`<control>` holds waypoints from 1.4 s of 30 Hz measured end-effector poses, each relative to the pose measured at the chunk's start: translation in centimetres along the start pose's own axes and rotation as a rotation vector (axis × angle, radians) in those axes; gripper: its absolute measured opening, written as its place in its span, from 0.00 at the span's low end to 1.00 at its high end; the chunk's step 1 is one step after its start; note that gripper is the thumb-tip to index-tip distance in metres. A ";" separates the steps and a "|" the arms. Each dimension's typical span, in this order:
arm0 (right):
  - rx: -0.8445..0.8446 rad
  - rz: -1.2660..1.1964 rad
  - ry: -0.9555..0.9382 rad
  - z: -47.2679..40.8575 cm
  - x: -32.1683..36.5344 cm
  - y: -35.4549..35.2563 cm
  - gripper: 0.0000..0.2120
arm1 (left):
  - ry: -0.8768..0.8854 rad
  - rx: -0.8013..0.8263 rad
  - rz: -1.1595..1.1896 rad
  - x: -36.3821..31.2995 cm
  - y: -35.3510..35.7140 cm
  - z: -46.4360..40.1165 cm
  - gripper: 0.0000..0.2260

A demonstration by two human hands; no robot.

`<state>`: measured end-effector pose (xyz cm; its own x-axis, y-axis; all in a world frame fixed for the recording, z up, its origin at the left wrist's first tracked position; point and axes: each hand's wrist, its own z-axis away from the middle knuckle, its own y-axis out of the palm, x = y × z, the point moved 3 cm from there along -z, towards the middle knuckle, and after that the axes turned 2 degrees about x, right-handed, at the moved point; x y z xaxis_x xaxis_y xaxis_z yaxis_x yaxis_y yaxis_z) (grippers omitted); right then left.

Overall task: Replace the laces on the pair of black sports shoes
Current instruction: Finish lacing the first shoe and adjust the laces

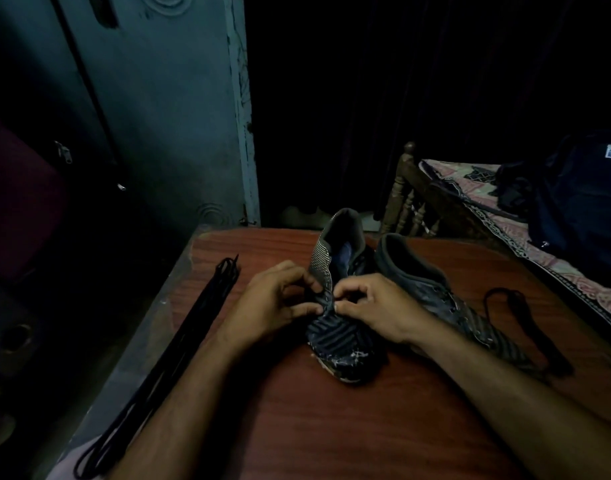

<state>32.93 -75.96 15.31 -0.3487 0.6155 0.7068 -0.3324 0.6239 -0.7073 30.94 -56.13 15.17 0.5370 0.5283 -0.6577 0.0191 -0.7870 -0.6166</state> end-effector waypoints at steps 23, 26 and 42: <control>0.224 -0.195 0.099 -0.5 1.1 -0.6 0.06 | -0.185 0.146 0.327 1.2 0.2 0.2 0.10; 0.166 -0.240 0.110 -0.6 0.9 -0.3 0.05 | -0.163 0.144 0.290 1.1 0.2 0.1 0.09; 0.077 -0.177 0.173 0.0 1.0 0.3 0.09 | -0.129 0.178 0.266 0.7 0.4 0.0 0.09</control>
<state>32.46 -75.17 15.77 -0.1266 0.5773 0.8067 -0.4430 0.6947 -0.5667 31.29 -56.02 14.47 0.3919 0.3571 -0.8479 -0.2609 -0.8406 -0.4747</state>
